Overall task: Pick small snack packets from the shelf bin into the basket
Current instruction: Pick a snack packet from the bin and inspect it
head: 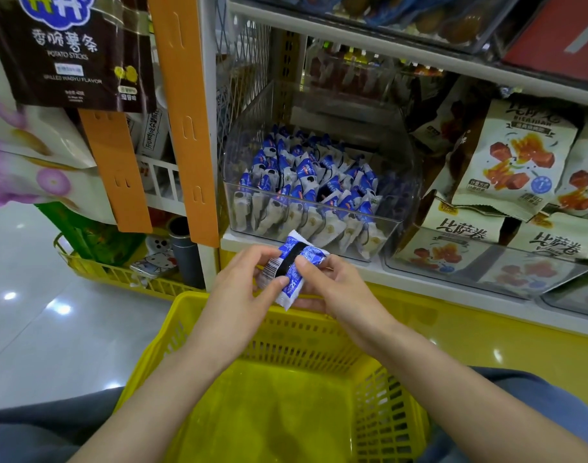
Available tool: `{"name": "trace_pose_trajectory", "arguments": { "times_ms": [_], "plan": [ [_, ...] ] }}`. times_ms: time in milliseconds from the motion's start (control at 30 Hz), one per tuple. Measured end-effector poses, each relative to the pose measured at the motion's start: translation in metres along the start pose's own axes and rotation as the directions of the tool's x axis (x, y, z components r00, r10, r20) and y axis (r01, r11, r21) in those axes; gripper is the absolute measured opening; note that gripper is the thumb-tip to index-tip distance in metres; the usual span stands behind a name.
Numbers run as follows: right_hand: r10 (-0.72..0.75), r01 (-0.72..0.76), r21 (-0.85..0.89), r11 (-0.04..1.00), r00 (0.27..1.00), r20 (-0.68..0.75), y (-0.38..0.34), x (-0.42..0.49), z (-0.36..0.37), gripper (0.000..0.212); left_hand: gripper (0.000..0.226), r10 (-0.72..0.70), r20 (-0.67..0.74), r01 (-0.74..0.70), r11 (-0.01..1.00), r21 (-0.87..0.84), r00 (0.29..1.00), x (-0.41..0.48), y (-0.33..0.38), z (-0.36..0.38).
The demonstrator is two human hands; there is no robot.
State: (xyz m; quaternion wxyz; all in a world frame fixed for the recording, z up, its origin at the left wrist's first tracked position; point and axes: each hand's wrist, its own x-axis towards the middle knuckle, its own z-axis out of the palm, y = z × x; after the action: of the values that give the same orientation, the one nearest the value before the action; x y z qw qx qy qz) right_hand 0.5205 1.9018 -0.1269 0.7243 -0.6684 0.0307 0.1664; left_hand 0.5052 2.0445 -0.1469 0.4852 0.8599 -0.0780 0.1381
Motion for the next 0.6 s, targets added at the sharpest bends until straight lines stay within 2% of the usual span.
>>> {"name": "trace_pose_trajectory", "arguments": {
  "times_ms": [100, 200, 467, 600],
  "plan": [
    [-0.006, 0.006, -0.043, 0.999, 1.000, 0.000, 0.0012, 0.0006, 0.0008, 0.036, 0.027, 0.082, 0.019, -0.084, 0.982, 0.167, 0.996, -0.0060, 0.0007, -0.0012],
    [0.003, -0.003, -0.116, 0.993, 1.000, -0.003, 0.0041, -0.0001, 0.0045, 0.035, 0.027, 0.103, 0.024, -0.105, 0.943, 0.316, 0.994, -0.0090, 0.0008, 0.0003],
    [-0.022, 0.026, -0.221, 0.975, 0.999, 0.024, 0.0051, -0.0006, 0.0022, 0.022, 0.027, 0.152, 0.057, -0.162, 0.895, 0.416, 0.987, -0.0072, 0.0005, -0.0005],
    [-0.063, 0.080, -0.312, 0.947, 0.996, 0.063, 0.0099, -0.0016, 0.0028, 0.024, 0.030, 0.120, 0.083, -0.145, 0.861, 0.487, 0.989, -0.0041, -0.0014, -0.0021]
  ]
}}
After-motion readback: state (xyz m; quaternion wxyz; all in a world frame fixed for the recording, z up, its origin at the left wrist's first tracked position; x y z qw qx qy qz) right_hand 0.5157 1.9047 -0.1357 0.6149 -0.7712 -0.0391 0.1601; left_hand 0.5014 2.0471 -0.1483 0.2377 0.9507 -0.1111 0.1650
